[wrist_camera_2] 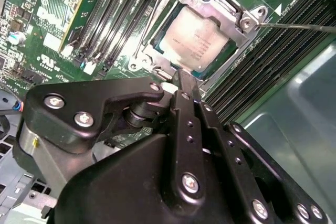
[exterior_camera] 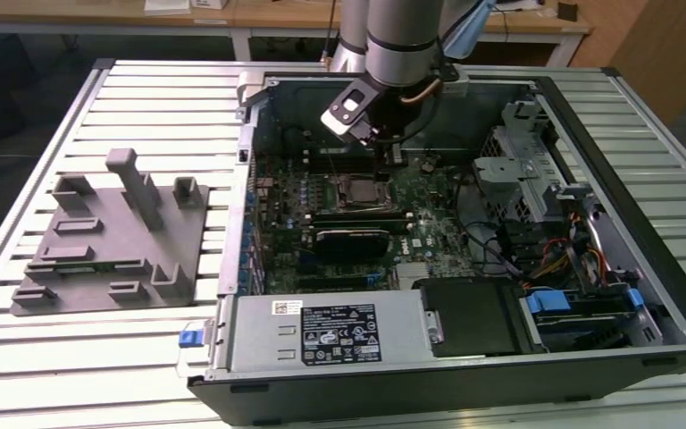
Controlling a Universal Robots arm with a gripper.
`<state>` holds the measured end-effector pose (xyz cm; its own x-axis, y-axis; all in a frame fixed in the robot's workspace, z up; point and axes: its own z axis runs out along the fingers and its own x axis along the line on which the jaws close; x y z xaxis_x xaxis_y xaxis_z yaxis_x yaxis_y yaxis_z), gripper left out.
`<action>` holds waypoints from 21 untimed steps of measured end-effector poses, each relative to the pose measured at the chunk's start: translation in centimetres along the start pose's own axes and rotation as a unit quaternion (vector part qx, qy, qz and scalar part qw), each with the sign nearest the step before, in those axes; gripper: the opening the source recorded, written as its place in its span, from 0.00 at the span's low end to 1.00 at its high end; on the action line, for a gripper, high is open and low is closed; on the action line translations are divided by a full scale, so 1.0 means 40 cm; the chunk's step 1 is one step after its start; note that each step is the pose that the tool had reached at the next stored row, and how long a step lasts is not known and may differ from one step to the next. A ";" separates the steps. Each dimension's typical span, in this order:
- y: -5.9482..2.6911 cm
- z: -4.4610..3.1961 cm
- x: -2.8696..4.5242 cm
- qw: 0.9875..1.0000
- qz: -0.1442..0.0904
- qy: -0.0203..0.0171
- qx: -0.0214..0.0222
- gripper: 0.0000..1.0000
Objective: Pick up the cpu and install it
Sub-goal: 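Close the cpu cover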
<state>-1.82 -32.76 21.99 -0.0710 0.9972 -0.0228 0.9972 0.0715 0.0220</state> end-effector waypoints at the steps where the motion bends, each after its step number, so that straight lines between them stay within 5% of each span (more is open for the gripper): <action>1: -0.002 0.000 0.000 1.000 0.000 0.000 0.000 0.11; 21: -0.100 0.020 0.008 1.000 -0.001 0.000 0.000 0.11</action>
<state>-5.83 -32.77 21.11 -0.0725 0.9971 -0.0226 0.9971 0.0730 0.0221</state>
